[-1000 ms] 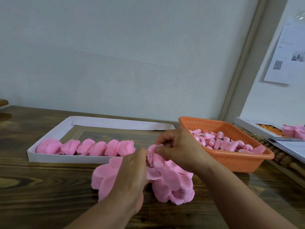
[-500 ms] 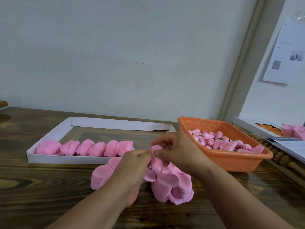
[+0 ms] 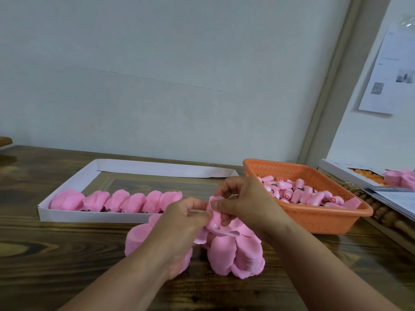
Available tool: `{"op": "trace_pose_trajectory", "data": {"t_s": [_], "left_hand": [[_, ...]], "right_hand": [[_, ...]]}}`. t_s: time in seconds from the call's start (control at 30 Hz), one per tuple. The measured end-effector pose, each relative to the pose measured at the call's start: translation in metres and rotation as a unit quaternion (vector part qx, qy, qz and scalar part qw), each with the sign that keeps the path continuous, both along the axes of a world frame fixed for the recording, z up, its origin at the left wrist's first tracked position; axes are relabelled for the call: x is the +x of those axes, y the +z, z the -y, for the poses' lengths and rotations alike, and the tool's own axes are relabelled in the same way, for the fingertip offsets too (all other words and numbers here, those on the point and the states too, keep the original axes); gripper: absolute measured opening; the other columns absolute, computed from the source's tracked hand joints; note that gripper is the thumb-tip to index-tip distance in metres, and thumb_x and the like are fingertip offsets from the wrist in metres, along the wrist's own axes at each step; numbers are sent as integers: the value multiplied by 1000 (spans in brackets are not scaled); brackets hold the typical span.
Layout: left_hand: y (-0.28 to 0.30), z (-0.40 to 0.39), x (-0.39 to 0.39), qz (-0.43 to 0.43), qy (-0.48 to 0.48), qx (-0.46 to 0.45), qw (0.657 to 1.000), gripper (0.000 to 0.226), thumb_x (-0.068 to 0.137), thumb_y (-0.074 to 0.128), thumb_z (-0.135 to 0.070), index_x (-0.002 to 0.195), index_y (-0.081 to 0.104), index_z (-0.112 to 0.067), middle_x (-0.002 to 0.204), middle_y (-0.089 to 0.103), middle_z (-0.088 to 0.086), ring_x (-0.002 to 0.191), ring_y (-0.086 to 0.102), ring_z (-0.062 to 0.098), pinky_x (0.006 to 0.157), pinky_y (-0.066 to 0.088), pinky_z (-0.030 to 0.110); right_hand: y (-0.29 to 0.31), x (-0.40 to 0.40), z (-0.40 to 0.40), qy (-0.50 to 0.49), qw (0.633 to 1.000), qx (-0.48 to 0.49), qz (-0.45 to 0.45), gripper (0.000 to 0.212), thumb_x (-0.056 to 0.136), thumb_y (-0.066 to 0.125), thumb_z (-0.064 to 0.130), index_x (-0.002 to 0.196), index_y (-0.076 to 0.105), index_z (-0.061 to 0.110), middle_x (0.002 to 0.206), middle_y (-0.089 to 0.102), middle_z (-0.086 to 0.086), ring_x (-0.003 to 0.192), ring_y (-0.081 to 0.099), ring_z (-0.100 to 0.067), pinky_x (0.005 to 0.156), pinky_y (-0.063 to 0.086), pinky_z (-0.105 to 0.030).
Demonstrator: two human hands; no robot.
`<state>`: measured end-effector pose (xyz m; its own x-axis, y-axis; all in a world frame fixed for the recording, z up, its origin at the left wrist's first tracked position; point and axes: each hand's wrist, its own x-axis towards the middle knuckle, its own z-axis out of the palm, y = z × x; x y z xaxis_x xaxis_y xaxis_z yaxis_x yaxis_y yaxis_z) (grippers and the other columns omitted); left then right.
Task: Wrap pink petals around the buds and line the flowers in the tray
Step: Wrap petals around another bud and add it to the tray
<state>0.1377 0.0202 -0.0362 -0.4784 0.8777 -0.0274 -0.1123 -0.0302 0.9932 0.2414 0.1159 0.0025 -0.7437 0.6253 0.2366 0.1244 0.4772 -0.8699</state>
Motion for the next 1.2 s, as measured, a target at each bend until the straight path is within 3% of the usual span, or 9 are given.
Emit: {"op": "trace_pose_trajectory", "data": {"t_s": [0.37,0.47,0.53,0.67,0.77,0.87,1.0,1.1,1.2], "left_hand": [[-2,2,-2,30,2,-8,1000,20,81,67,3,99,66,-5,76,73,8,64,68,12,50,50,19],[-3,1,-4,41,3,4,999,21,86,63,0,106,65,-4,92,73,14,85,70,24,69,57,33],[-2,-1,-6,119,-11,30,992,23,90,56,-4,112,63,2,103,70,21,99,68,32,89,55,41],[-4,0,-11,297,-33,108,948,25,68,63,-5,91,59,6,90,66,19,93,68,29,91,52,38],[-12,-5,-8,254,-25,96,962,29,75,53,11,103,57,16,100,60,25,106,64,34,88,57,35],[-18,-5,-2,118,6,16,993,18,85,47,9,93,59,21,92,67,31,86,71,27,79,58,34],[-23,-11,1,52,74,-10,996,24,96,52,-20,82,67,-5,72,70,10,79,65,29,80,53,43],[-14,-12,5,55,149,-2,987,32,92,55,-17,63,64,-26,43,49,-11,68,49,23,69,39,40],[-9,-7,7,66,157,-5,985,56,91,53,-13,41,59,-38,35,41,-13,62,48,17,65,36,36]], "right_hand": [[0,-3,4,-1,994,81,67,16,78,72,10,80,59,2,43,55,3,34,48,-10,36,36,-18],[-2,-6,1,-37,995,79,44,12,82,64,-1,72,57,4,38,52,4,30,44,-8,37,37,-19],[-2,-7,-2,-65,995,68,22,18,82,61,-4,68,56,7,37,52,4,29,42,-9,37,36,-18],[-4,-7,-9,-124,991,52,-29,20,81,58,-7,65,56,5,38,50,2,29,40,-10,36,33,-19],[-8,-9,-11,-154,985,62,-46,19,80,59,-4,64,57,7,44,53,-3,36,41,-12,42,34,-23],[-10,-12,-9,-163,983,71,-47,21,79,58,-2,62,57,10,44,54,-1,38,42,-12,44,35,-25],[-8,-13,-5,-146,983,107,-16,21,79,59,2,62,56,15,52,61,-9,45,47,-20,48,39,-29],[-4,-12,0,-109,985,137,1,28,80,59,0,59,53,18,49,56,-3,45,45,-15,51,41,-27],[-2,-11,4,-74,985,154,2,29,82,59,-1,61,52,18,49,50,2,46,41,-13,52,37,-21]]}}
